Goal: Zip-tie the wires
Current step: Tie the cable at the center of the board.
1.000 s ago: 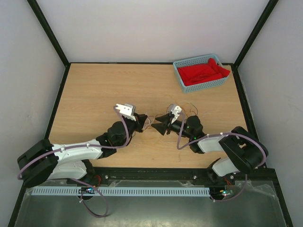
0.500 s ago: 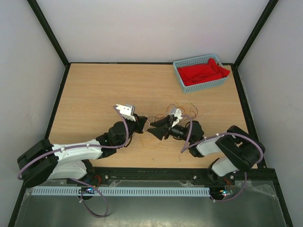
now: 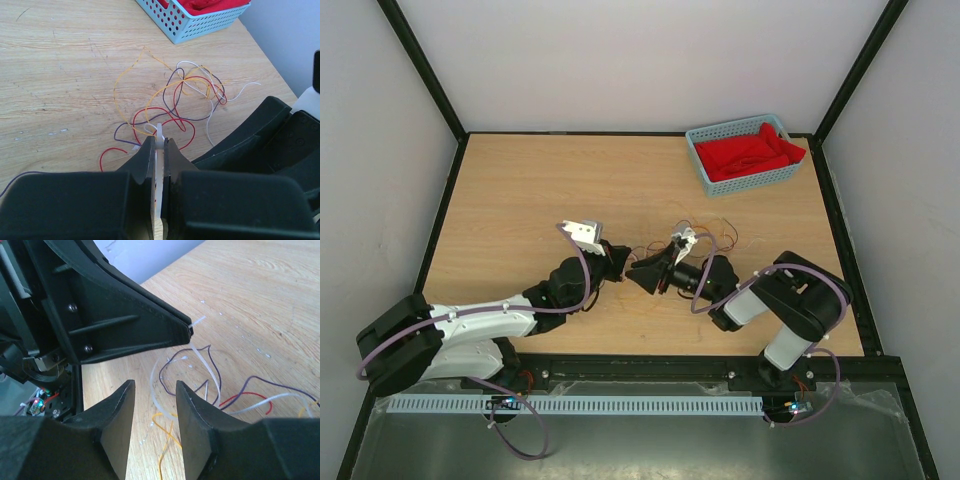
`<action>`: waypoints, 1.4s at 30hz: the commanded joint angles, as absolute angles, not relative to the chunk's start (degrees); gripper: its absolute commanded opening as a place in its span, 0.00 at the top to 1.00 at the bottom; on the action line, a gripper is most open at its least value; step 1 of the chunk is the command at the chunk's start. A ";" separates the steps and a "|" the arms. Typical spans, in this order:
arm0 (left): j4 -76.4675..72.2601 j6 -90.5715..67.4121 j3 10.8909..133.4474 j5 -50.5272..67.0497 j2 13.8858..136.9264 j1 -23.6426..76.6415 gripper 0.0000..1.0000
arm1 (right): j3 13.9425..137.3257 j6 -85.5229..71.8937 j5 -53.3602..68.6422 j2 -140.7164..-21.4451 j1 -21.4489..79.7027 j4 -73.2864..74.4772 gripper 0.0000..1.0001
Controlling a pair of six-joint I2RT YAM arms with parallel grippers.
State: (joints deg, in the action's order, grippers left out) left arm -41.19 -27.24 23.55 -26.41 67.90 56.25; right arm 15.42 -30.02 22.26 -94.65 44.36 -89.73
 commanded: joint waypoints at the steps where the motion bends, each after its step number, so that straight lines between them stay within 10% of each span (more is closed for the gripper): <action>1: -41.83 -28.02 24.18 -27.86 67.91 56.59 1.00 | 17.49 -31.52 21.79 -95.86 45.44 -94.47 0.53; 11: -41.83 -28.03 24.19 -29.14 68.20 57.34 1.00 | 19.94 -31.93 20.47 -98.59 46.93 -94.57 0.62; 23: -41.82 -28.57 23.47 -31.97 68.47 58.54 1.00 | 20.89 -31.75 17.70 -98.32 47.02 -92.08 1.00; 42: -41.77 -30.60 21.68 -33.47 68.14 58.76 0.77 | 21.88 -33.75 15.00 -98.73 47.02 -88.96 1.00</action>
